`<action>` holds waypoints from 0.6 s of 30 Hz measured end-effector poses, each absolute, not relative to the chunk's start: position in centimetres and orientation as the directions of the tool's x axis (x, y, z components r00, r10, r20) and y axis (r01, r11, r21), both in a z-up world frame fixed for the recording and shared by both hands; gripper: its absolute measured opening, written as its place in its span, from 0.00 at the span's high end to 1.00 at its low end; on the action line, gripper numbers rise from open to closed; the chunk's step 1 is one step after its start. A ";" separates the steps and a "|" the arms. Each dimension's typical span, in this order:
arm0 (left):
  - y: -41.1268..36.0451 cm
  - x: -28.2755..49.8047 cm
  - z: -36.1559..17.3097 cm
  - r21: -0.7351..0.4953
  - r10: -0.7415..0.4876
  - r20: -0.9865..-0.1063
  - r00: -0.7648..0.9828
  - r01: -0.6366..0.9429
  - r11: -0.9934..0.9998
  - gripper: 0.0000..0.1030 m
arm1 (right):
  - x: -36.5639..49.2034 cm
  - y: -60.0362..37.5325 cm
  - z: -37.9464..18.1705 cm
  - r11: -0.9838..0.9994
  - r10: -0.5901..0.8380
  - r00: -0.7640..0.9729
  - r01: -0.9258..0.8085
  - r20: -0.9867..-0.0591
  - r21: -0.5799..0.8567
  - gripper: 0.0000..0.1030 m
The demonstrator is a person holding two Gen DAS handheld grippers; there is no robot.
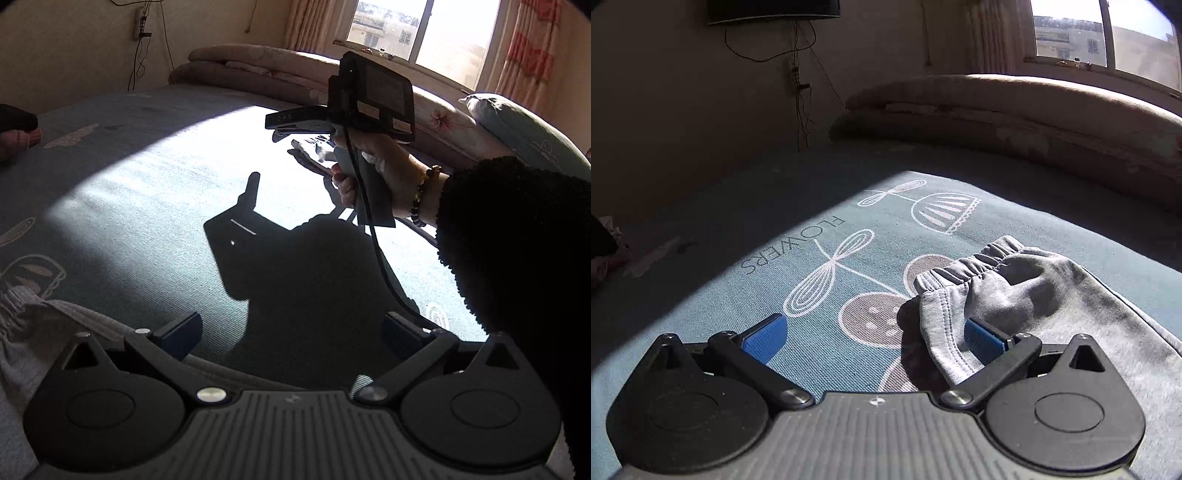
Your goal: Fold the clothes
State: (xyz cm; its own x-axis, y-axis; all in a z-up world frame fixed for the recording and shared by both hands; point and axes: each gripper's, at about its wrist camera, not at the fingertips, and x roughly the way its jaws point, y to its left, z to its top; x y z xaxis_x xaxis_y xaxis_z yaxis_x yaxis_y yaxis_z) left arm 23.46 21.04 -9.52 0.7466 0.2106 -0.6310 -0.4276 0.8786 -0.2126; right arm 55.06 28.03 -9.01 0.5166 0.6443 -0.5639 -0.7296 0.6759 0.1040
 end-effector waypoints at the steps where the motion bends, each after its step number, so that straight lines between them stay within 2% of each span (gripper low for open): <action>1: 21.0 23.5 -9.5 -0.210 0.211 -0.629 0.748 -0.425 0.881 0.01 | 55.7 28.1 -9.5 0.710 0.603 0.531 -0.698 -0.595 0.097 0.00; 3: 21.0 23.6 -9.5 -0.215 0.206 -0.631 0.748 -0.424 0.880 0.01 | 57.1 28.1 -10.6 0.744 0.557 0.502 -0.656 -0.662 0.128 0.00; 10: 20.6 23.7 -9.3 -0.230 0.189 -0.623 0.759 -0.409 0.883 0.01 | 56.6 24.8 -8.0 0.654 0.712 0.344 -0.642 -0.612 0.400 0.00; 18: 19.0 23.5 -8.7 -0.251 0.128 -0.604 0.787 -0.341 0.906 0.01 | 54.4 8.9 0.4 0.799 0.569 0.486 -0.519 -0.663 0.305 0.00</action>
State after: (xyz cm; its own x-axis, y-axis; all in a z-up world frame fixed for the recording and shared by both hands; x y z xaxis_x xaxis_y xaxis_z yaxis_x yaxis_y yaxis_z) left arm 23.53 18.96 -8.66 0.7866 0.1285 -0.6040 -0.3408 0.9059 -0.2512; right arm 54.36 8.91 0.39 0.4859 0.5692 -0.6633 -0.5189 0.7985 0.3051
